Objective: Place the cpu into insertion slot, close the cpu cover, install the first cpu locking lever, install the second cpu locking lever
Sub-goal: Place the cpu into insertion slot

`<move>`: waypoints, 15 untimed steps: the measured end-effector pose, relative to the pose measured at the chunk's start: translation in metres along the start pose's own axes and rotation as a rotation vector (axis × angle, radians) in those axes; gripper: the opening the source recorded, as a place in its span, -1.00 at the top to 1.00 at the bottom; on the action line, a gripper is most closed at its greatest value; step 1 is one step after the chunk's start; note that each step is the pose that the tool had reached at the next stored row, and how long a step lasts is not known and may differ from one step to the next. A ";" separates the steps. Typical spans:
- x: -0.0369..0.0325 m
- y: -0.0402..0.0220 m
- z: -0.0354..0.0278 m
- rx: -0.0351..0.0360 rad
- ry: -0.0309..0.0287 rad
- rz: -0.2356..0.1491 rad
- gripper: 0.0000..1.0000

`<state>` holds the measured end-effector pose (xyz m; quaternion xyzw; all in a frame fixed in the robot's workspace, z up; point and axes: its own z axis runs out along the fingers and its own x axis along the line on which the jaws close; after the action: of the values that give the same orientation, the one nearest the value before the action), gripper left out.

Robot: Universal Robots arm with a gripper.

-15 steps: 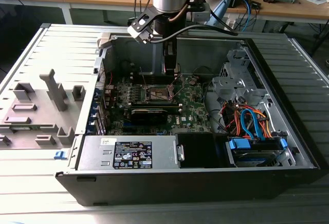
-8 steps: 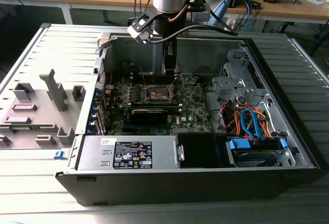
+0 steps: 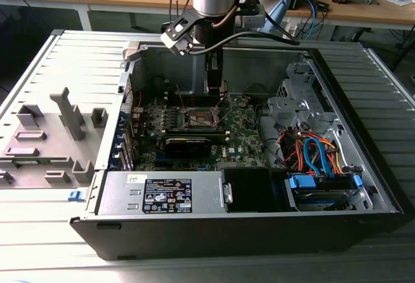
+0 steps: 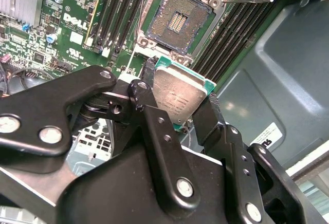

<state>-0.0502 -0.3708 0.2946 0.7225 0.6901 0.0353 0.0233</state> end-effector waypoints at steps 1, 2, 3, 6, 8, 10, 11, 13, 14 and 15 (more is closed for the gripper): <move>0.0000 0.0000 0.0001 0.0000 0.0000 0.001 -0.08; 0.0000 0.0000 0.0001 0.0000 -0.0002 0.002 -0.08; 0.0000 0.0000 0.0002 -0.0001 -0.0002 0.003 -0.08; 0.0000 0.0000 0.0003 -0.0001 -0.0005 0.006 -0.08; 0.0000 0.0000 0.0004 -0.0001 -0.0005 0.007 -0.08; 0.0000 0.0000 0.0004 -0.0002 -0.0006 0.008 -0.08; 0.0000 0.0000 0.0004 -0.0002 -0.0010 0.008 -0.08; -0.0001 0.0000 0.0004 -0.0002 -0.0012 0.008 -0.08; -0.0003 -0.0001 0.0005 -0.0003 -0.0010 0.008 -0.08; -0.0004 -0.0001 0.0006 -0.0003 -0.0010 0.008 -0.08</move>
<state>-0.0503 -0.3712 0.2941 0.7253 0.6871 0.0351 0.0236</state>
